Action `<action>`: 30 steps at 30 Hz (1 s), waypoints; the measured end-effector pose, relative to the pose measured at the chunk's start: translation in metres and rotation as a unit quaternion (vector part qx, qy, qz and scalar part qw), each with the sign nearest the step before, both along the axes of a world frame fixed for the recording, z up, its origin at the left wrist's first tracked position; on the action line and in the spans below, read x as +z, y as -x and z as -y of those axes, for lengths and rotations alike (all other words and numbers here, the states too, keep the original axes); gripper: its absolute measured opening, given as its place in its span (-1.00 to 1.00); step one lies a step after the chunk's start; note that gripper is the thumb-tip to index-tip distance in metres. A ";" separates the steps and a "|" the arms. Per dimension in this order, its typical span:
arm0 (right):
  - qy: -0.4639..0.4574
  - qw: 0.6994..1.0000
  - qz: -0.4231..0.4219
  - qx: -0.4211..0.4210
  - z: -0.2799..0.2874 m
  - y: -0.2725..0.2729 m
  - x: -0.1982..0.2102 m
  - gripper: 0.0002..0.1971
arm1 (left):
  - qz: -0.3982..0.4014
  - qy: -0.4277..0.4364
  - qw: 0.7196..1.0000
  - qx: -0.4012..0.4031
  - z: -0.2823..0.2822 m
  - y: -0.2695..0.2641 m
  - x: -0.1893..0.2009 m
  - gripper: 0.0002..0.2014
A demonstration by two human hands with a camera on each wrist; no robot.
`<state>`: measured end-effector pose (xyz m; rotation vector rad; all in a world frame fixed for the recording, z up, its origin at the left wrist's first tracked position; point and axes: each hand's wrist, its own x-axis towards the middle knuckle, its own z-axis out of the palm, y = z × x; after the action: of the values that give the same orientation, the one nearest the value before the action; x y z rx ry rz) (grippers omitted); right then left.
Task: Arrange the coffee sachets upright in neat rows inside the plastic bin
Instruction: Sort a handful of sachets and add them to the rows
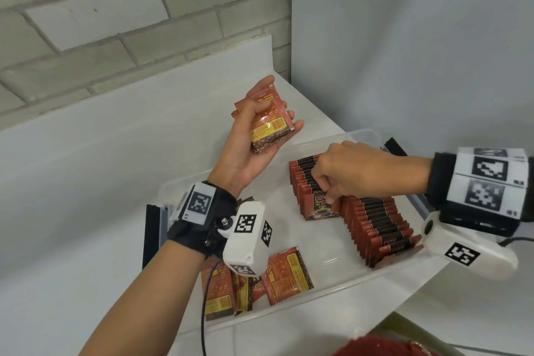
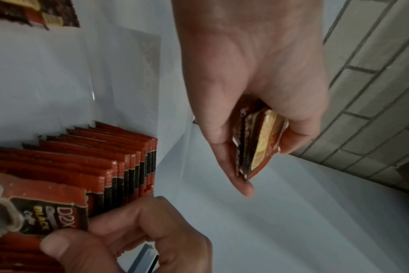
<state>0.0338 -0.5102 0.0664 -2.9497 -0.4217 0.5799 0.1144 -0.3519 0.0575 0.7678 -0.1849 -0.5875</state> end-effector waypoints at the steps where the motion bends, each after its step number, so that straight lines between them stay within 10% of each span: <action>1: -0.002 1.000 0.000 -0.002 0.000 0.000 0.000 -0.85 | 0.001 0.000 1.000 -0.001 0.000 0.000 0.000 -0.71; 12: -0.128 0.987 -0.023 -0.094 0.008 -0.006 0.018 -0.75 | 0.045 -0.044 0.998 -0.006 0.001 0.000 -0.002 -0.66; 27: -0.442 0.862 0.048 -0.245 0.008 -0.017 0.040 -0.81 | 0.062 -0.041 0.997 -0.034 0.005 0.001 -0.004 -0.72; 30: -0.470 0.845 0.089 -0.240 0.009 -0.014 0.047 -0.88 | 0.047 -0.063 0.996 -0.040 0.004 0.000 -0.001 -0.46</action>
<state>0.0479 -0.5193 0.1134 -2.0138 0.0501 -0.0075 0.1146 -0.3563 0.0567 0.9141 -0.2687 -0.6444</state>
